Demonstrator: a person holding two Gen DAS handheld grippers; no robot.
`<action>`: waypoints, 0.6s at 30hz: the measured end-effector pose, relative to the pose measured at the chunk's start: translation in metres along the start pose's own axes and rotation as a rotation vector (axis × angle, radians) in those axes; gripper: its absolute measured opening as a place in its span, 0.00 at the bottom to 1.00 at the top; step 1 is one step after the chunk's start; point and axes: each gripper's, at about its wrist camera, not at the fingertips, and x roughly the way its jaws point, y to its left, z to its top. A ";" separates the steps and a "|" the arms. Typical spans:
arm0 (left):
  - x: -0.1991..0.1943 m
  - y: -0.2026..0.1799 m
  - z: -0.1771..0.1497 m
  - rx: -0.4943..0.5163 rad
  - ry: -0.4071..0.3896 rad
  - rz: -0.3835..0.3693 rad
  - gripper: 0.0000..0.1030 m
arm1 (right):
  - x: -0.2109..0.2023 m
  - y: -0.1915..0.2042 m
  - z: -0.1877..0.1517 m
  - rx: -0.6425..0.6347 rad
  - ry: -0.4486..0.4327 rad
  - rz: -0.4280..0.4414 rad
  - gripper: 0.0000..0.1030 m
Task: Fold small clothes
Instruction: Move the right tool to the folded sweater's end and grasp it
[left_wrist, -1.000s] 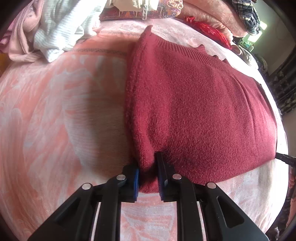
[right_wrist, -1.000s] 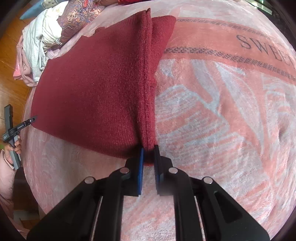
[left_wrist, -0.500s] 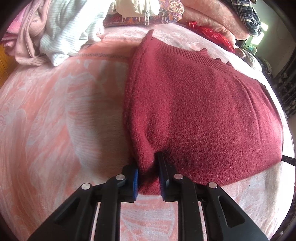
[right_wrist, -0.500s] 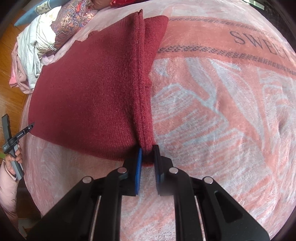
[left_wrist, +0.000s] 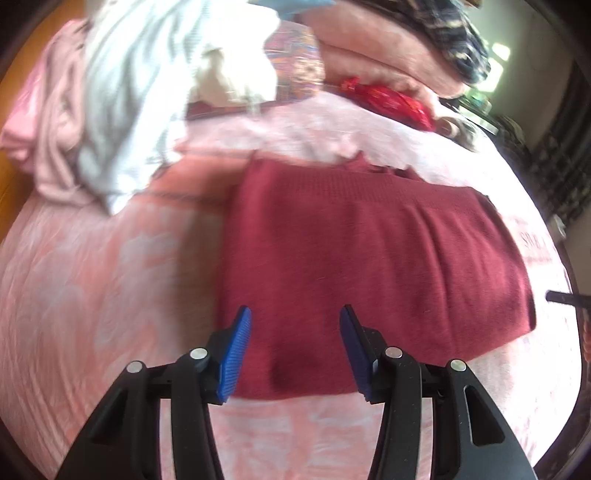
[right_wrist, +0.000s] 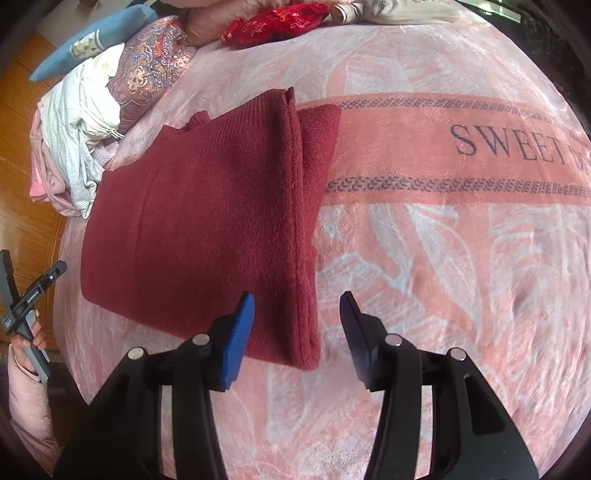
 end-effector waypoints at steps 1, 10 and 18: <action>0.006 -0.011 0.004 0.018 0.005 -0.003 0.49 | 0.005 0.001 0.006 0.004 0.007 0.001 0.48; 0.073 -0.051 0.025 -0.032 0.065 -0.042 0.49 | 0.028 0.004 0.032 -0.036 0.047 -0.054 0.48; 0.099 -0.044 0.023 -0.052 0.068 -0.002 0.49 | 0.054 -0.009 0.037 -0.003 0.082 -0.020 0.48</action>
